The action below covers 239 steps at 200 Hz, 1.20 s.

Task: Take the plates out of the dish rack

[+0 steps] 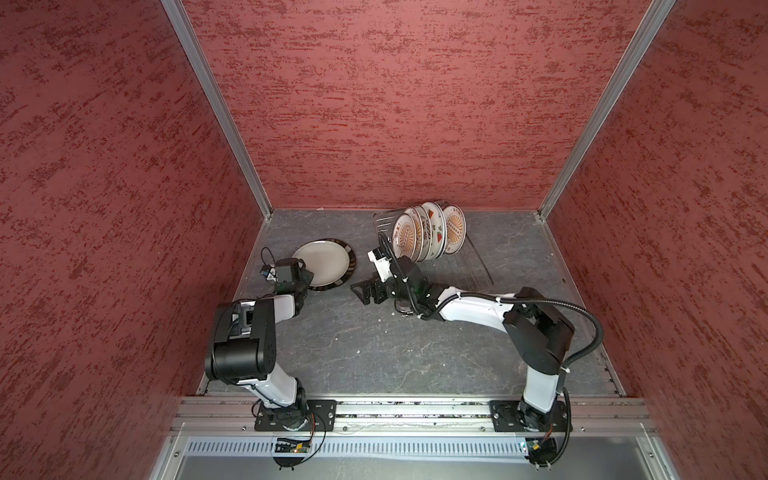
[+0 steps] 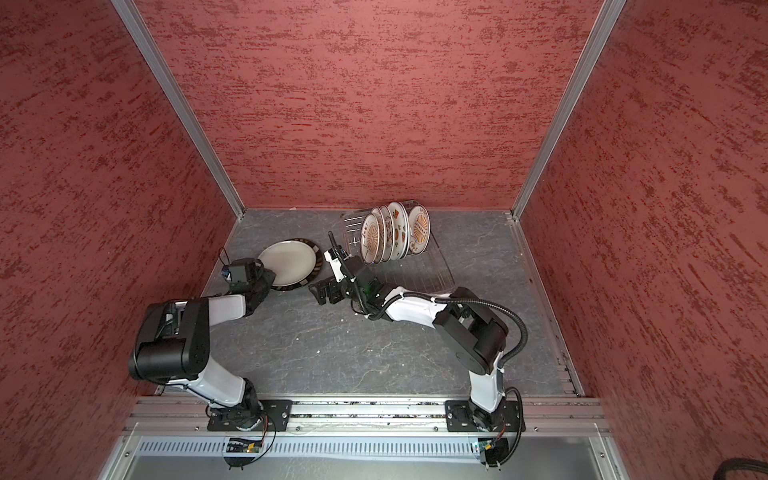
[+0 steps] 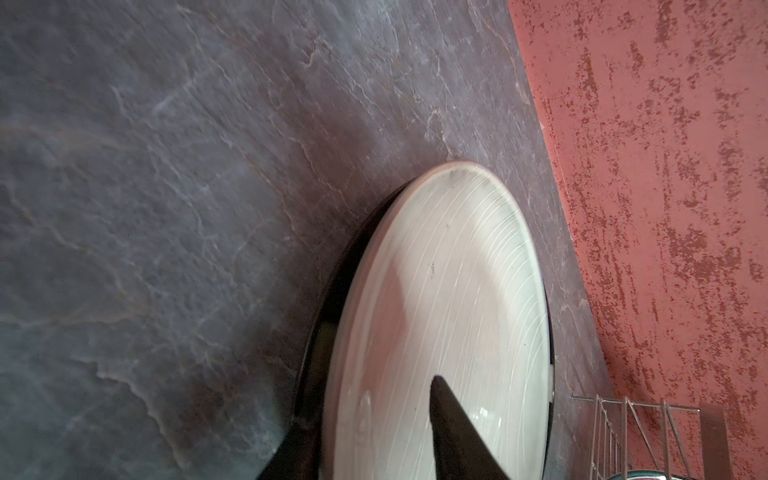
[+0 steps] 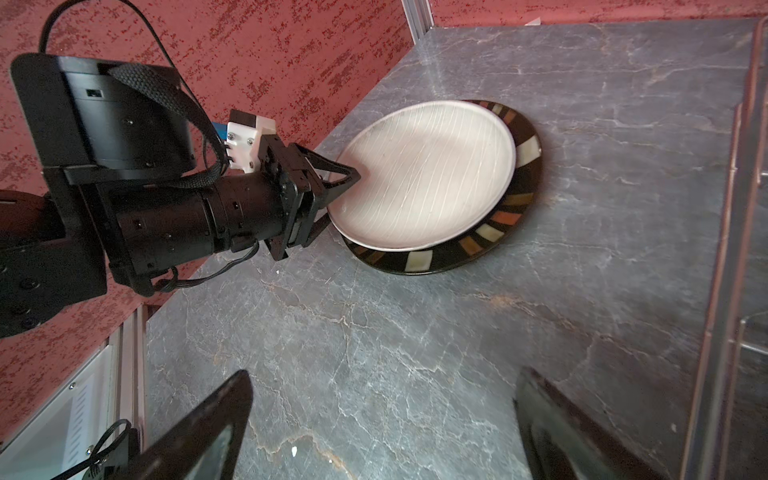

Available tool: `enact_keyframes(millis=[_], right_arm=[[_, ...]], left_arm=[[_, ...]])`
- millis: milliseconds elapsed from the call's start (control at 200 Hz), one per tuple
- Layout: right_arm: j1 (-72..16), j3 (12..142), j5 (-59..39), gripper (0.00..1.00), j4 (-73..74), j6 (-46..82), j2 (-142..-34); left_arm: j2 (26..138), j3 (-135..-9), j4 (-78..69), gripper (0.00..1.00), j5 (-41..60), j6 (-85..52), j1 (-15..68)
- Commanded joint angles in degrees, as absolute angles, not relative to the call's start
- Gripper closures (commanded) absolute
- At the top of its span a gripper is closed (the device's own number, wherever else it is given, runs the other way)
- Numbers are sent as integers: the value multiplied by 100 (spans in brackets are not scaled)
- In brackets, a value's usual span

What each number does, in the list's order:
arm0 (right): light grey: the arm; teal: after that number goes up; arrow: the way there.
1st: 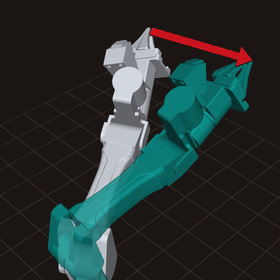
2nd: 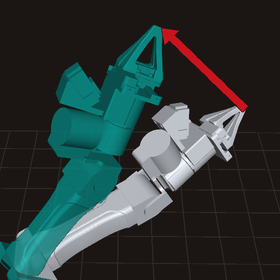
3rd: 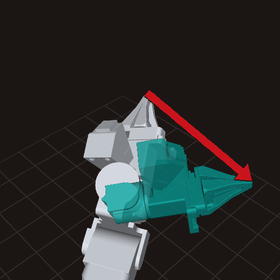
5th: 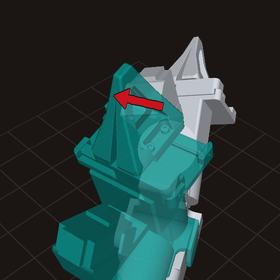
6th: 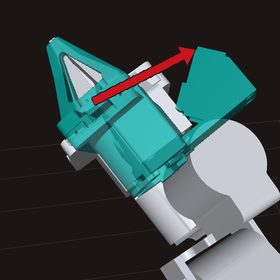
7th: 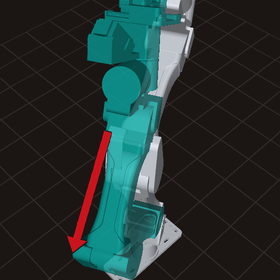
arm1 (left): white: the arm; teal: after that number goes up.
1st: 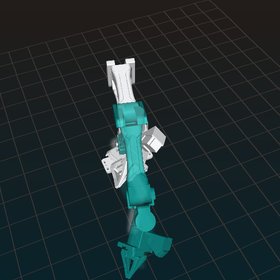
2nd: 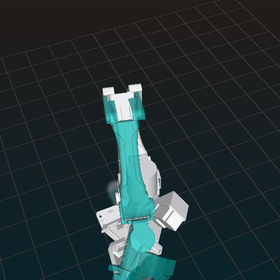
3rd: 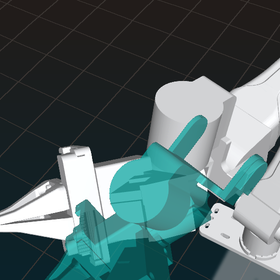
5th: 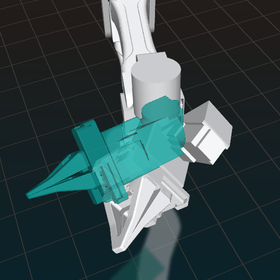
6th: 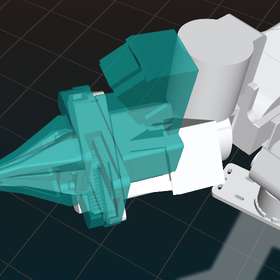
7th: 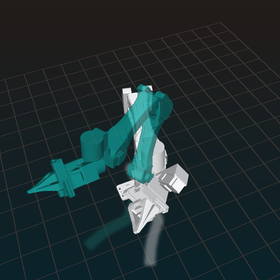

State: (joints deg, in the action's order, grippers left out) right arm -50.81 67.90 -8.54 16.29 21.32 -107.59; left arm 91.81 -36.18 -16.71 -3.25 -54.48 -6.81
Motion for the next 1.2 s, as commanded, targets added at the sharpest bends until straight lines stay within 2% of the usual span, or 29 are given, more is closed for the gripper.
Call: enact_keyframes(millis=[0, 421, 696, 877, 1192], right_arm=[[-5105, 6873, -641, 1, 1496, 2014, -10762], [-5106, 6698, -550, 1, 1599, 1978, -10628], [-5106, 6664, -650, 1, 1701, 1976, -10604], [-5115, 6651, -676, 1, 1784, 1960, -10596], [-5220, 6719, -690, 1, 1784, 1822, -10512]], left_arm=[[9235, -3768, -1421, 60, -596, -5272, -677], [9173, -3826, -1157, 65, -900, -5255, -598], [9156, -3772, -1248, 66, -743, -5341, -633], [8847, -3645, -1186, 57, -990, -5431, -623], [8086, -3288, -1146, 54, -1186, -5456, -586]])
